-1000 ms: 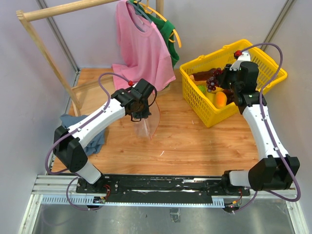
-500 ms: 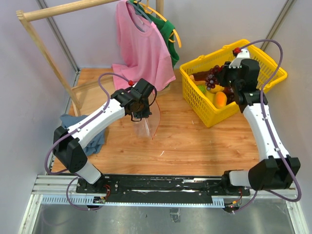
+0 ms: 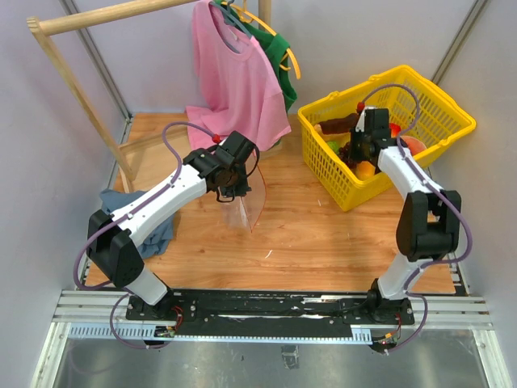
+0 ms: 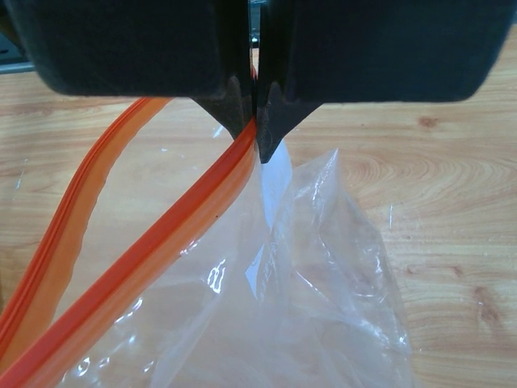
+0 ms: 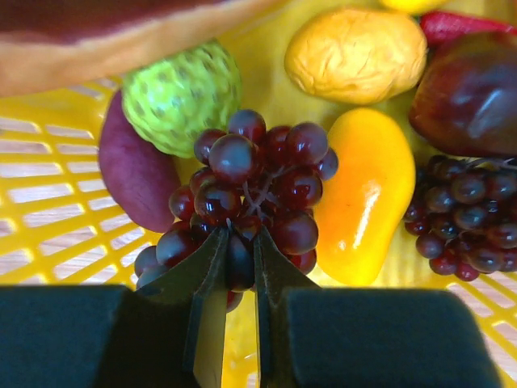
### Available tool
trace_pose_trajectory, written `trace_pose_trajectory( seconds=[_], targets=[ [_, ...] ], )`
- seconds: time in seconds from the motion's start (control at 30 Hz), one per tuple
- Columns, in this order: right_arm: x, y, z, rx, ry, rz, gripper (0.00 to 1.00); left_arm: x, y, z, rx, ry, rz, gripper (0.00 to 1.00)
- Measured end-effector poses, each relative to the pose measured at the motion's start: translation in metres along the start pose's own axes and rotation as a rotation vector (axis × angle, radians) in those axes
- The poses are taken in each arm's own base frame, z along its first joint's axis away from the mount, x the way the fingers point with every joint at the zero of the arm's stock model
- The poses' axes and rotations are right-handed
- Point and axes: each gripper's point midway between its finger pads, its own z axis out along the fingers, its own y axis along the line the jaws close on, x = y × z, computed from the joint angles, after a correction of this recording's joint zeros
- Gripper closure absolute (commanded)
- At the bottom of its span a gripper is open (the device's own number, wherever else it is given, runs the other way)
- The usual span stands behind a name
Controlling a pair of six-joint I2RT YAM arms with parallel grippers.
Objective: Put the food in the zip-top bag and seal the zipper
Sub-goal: Place the fake fruit in the bin.
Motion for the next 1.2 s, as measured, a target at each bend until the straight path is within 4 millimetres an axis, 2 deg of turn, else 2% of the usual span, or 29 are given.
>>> trace_pose_trajectory(
  seconds=[0.07, 0.2, 0.33, 0.47, 0.6, 0.77, 0.97, 1.2],
  targets=[
    [0.012, -0.002, 0.011, 0.01, 0.055, 0.001, 0.81, 0.0, 0.0, 0.0, 0.0, 0.0, 0.0, 1.0],
    [0.023, -0.005, 0.026, 0.032, 0.14, 0.02, 0.62, 0.0, 0.0, 0.0, 0.0, 0.0, 0.0, 1.0],
    [0.033, -0.003, 0.025, 0.039, 0.2, 0.065, 0.41, 0.0, 0.0, 0.0, -0.001, 0.001, 0.0, 1.0],
    [0.041, 0.002, 0.017, 0.029, 0.254, 0.123, 0.31, 0.0, 0.0, 0.0, 0.0, 0.0, 0.0, 1.0],
    [0.042, 0.009, 0.008, 0.004, 0.29, 0.156, 0.28, 0.0, -0.002, 0.001, 0.008, 0.002, -0.001, 1.0],
    [0.049, 0.014, 0.003, -0.013, 0.335, 0.166, 0.29, 0.002, -0.002, 0.001, 0.014, 0.007, -0.001, 1.0],
    [0.069, 0.014, 0.011, -0.017, 0.405, 0.164, 0.3, 0.003, -0.002, 0.003, 0.013, 0.011, -0.001, 1.0],
    [0.072, 0.017, 0.021, -0.064, 0.412, 0.099, 0.19, 0.004, -0.001, 0.003, 0.011, 0.014, -0.003, 1.0]
  ],
)
